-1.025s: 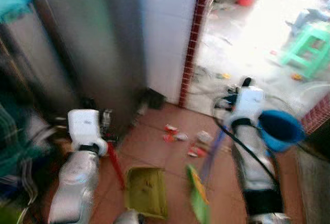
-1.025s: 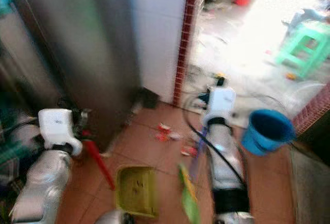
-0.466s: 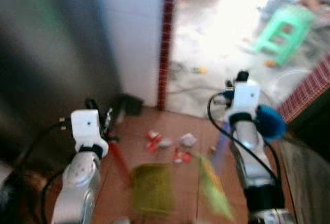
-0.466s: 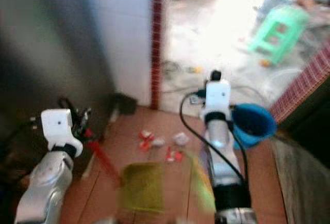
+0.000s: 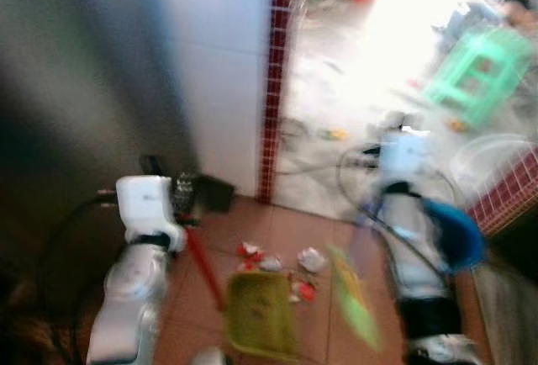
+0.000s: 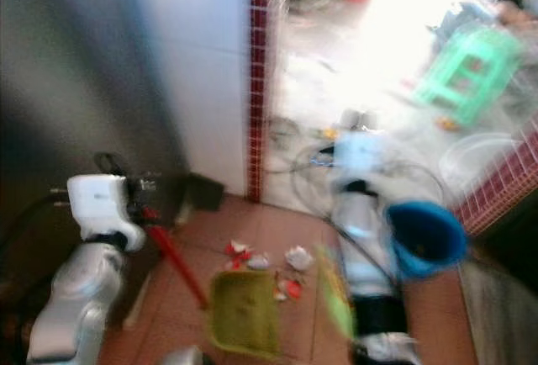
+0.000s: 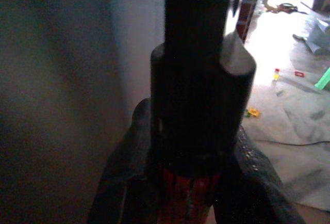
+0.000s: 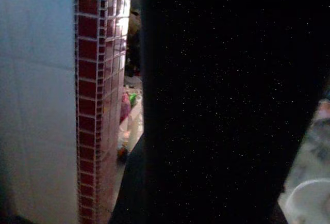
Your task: Sweep floor
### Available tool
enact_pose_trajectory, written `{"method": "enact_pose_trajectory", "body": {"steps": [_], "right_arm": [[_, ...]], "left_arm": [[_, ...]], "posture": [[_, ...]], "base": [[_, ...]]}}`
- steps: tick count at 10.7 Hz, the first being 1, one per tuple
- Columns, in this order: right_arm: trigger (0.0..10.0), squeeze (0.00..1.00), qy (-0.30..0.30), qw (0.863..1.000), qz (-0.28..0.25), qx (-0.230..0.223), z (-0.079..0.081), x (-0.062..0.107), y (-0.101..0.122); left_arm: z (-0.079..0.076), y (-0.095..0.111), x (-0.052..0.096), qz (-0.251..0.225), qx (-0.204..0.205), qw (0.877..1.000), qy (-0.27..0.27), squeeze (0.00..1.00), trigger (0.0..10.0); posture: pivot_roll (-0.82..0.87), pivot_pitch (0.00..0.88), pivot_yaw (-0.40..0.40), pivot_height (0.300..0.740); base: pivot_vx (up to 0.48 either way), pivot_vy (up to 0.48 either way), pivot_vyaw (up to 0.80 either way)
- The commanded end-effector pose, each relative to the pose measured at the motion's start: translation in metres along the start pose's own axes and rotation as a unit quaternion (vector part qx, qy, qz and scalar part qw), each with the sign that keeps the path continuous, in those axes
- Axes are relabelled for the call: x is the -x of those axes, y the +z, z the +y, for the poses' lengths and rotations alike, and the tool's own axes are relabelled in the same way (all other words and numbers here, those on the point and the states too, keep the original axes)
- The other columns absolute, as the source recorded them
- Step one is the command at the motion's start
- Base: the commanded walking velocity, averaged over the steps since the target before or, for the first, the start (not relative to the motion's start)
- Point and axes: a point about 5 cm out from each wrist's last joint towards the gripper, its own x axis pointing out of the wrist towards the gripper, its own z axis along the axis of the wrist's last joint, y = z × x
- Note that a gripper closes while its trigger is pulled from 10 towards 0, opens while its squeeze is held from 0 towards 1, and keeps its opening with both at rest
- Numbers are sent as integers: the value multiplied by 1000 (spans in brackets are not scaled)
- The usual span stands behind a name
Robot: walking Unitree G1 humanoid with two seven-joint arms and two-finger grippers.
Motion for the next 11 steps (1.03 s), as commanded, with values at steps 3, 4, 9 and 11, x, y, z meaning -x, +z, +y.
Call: {"method": "enact_pose_trajectory", "body": {"steps": [3, 4, 9, 11], "right_arm": [[10000, 0, -10, 1000, -18, 6, -8, -4, 7], [10000, 0, -9, 1000, -18, 5, -7, -5, 7], [10000, 0, -6, 1000, -14, 5, -5, -3, 5], [10000, 0, -5, 1000, -8, 7, -6, -2, 2]], "left_arm": [[-9, 14, 1, -33, 1, 999, -6, 0, 10000], [-9, 14, 1, -32, 0, 999, -8, 0, 10000], [-14, 20, 1, -52, -35, 998, -28, 0, 10000], [-16, 17, 1, -42, -72, 996, -45, 0, 10000]], "posture": [[-19, 0, 4, 740], [-19, 0, 4, 740], [-16, 0, 0, 740], [-11, 0, -7, 740]], "base": [[463, 0, 0], [465, 0, 0], [93, 0, 0], [0, 0, 0]]}}
